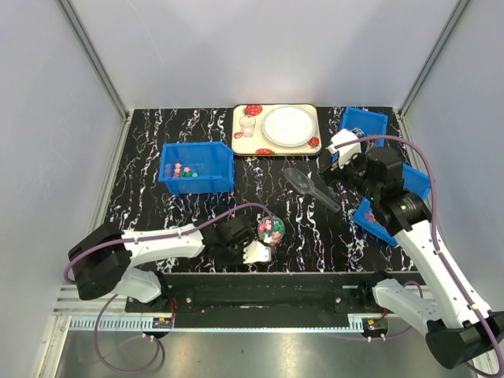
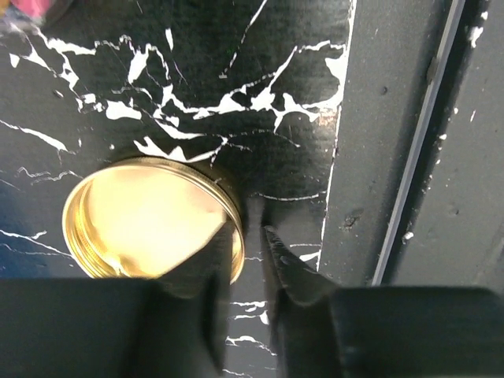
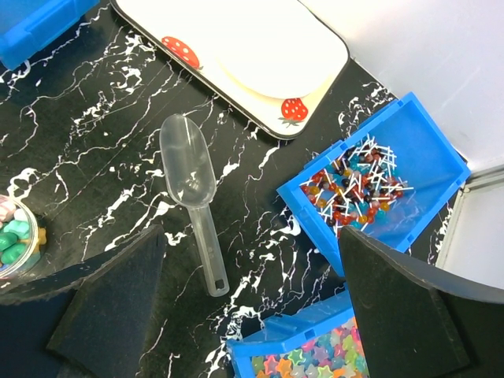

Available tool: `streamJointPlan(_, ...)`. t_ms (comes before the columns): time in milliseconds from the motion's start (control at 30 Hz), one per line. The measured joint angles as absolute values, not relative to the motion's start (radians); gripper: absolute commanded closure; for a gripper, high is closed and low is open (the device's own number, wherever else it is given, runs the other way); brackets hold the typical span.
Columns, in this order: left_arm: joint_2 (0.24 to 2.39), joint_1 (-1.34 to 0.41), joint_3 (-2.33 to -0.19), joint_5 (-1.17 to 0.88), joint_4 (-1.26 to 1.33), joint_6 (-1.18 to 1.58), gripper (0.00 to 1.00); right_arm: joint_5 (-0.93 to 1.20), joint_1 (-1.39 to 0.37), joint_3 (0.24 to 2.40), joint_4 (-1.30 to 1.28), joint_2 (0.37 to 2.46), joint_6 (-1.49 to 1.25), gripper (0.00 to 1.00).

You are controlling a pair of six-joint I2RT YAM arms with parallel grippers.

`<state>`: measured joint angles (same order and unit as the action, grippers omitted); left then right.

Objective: Pack the candies
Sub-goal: Pick up the bottle lid at the center of the board.

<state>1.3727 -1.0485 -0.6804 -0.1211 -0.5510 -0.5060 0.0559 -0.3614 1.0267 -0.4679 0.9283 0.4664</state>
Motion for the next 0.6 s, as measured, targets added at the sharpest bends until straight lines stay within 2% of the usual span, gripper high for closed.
streamJointPlan(67, 1.376, -1.049, -0.681, -0.119, -0.545, -0.503, 0.96, 0.065, -0.36, 1.027, -0.468, 0.928, 0.466, 0.04)
streamJointPlan(100, 1.377, -1.05, -0.681, -0.118, -0.54, -0.501, 0.99, 0.067, -0.36, 1.027, -0.468, 0.928, 0.466, 0.04)
streamJointPlan(433, 1.369, -1.048, -0.681, -0.102, -0.525, -0.498, 1.0, 0.115, -0.359, 1.025, -0.468, 0.92, 0.466, 0.02)
streamJointPlan(600, 1.244, -0.994, -0.702, -0.132, -0.6, -0.521, 1.0, 0.206, -0.359, 1.02, -0.469, 0.913, 0.475, 0.02)
